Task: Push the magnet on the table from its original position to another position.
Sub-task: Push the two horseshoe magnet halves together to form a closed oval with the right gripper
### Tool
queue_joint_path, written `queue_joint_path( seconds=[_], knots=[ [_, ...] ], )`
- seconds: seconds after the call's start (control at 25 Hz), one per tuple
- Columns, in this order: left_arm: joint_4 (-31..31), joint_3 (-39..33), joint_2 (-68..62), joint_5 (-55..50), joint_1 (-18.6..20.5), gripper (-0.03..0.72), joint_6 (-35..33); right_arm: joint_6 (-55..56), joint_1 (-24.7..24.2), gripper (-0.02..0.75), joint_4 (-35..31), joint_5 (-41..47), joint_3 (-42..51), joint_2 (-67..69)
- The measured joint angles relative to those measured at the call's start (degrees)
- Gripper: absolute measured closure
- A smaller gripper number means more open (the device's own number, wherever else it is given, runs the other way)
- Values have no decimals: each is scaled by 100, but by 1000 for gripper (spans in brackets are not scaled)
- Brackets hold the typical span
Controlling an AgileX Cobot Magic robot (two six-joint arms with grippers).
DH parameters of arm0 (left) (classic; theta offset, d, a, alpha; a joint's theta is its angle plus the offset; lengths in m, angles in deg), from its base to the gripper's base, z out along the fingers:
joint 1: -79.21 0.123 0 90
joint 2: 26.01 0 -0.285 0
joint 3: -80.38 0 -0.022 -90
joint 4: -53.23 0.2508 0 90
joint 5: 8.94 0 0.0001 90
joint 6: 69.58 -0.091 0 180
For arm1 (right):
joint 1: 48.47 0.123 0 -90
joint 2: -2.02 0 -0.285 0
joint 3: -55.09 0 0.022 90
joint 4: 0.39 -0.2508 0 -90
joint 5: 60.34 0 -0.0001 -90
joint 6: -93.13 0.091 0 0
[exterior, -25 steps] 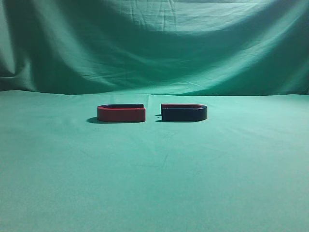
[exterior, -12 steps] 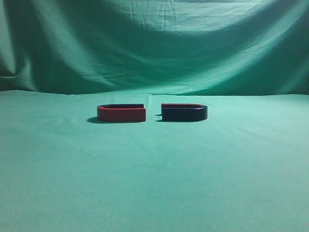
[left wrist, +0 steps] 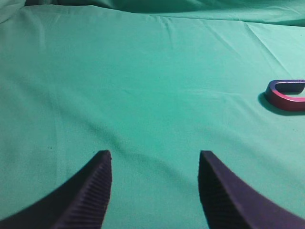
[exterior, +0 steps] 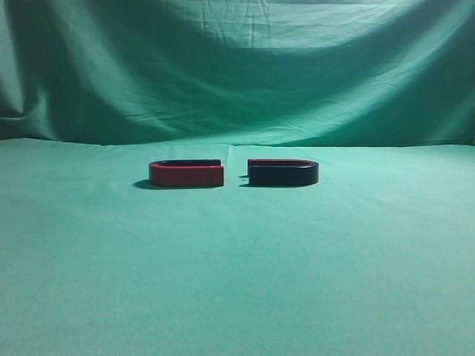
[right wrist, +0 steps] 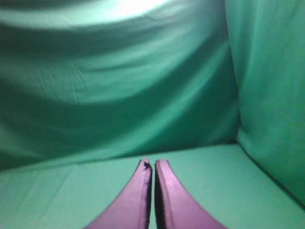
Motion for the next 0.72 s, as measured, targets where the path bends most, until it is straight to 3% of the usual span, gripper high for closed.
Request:
queue_joint_path(
  seconds=[0.44,0.72],
  knots=[
    [0,0,0,0,0,316,0,-48,54,738,-332,2941,-1917,3585],
    [0,0,0,0,0,316,0,-552,656,738,-404,4113,-3189,5295]
  ],
)
